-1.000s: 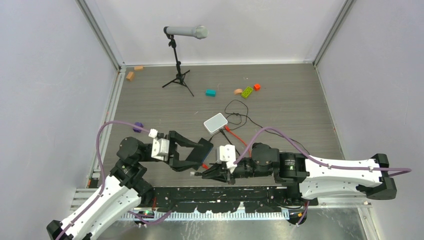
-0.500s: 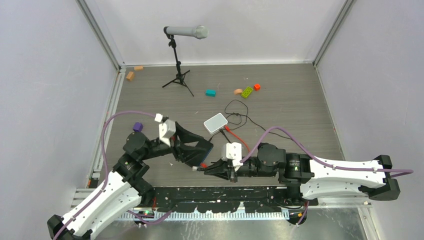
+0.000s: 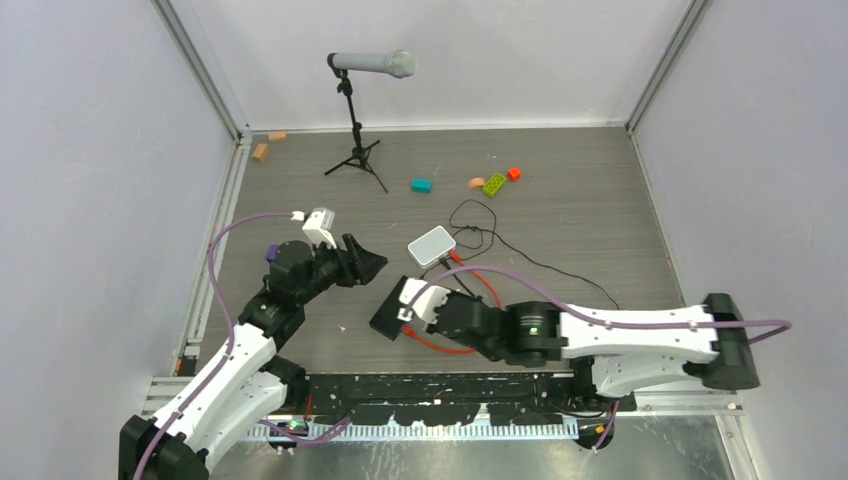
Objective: Insert the plug into the switch port
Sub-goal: Pick up the connector from the center of the board.
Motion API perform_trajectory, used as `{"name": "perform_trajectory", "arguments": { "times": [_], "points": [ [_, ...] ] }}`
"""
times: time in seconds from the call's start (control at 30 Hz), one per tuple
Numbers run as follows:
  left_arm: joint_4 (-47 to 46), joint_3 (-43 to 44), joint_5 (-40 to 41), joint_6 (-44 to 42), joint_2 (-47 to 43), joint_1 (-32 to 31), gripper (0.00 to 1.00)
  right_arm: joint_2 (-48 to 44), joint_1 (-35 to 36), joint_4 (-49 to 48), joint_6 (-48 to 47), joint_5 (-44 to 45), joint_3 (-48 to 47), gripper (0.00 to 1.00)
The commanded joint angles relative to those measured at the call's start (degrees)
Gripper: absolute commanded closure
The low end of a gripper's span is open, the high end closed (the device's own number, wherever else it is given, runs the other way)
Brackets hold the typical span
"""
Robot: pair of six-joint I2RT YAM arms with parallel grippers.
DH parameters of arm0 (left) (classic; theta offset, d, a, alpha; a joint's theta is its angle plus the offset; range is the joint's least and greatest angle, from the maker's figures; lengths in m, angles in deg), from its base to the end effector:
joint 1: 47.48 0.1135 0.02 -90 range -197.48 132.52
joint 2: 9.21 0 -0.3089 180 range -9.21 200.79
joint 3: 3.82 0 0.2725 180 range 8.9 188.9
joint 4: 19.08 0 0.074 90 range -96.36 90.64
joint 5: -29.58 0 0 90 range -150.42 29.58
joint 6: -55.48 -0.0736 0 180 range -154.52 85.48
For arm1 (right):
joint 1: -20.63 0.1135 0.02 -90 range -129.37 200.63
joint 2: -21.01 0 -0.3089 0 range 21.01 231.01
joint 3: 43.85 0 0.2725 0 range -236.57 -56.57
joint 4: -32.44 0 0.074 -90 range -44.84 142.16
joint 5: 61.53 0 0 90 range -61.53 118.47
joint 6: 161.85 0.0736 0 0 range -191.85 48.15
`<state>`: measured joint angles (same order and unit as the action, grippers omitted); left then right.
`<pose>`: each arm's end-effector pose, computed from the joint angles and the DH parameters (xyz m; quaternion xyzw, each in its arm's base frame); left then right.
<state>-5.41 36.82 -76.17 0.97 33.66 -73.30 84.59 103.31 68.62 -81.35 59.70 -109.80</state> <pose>0.1760 -0.1074 0.2734 0.0156 0.7947 -0.3984 0.4577 0.0721 0.2615 0.3252 -0.5242 0.6806 0.0797 0.5057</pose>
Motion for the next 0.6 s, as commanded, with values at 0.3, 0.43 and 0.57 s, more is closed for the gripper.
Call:
{"name": "perform_trajectory", "arguments": {
  "times": [0.3, 0.43, 0.57],
  "points": [
    [1.7, -8.6, 7.3, 3.5, -4.6, 1.9, 0.39, 28.7, 0.0, -6.2, 5.2, 13.5, 3.2, 0.99],
    [0.5, -10.0, 6.8, 3.5, -4.4, 1.9, 0.39, 26.2, 0.2, -18.9, 9.3, 10.3, 9.1, 1.0],
    [-2.0, -11.1, 5.6, 3.3, -3.5, 1.9, 0.38, 21.9, 0.2, -33.6, 14.5, 5.9, 18.1, 1.0]
  ]
}}
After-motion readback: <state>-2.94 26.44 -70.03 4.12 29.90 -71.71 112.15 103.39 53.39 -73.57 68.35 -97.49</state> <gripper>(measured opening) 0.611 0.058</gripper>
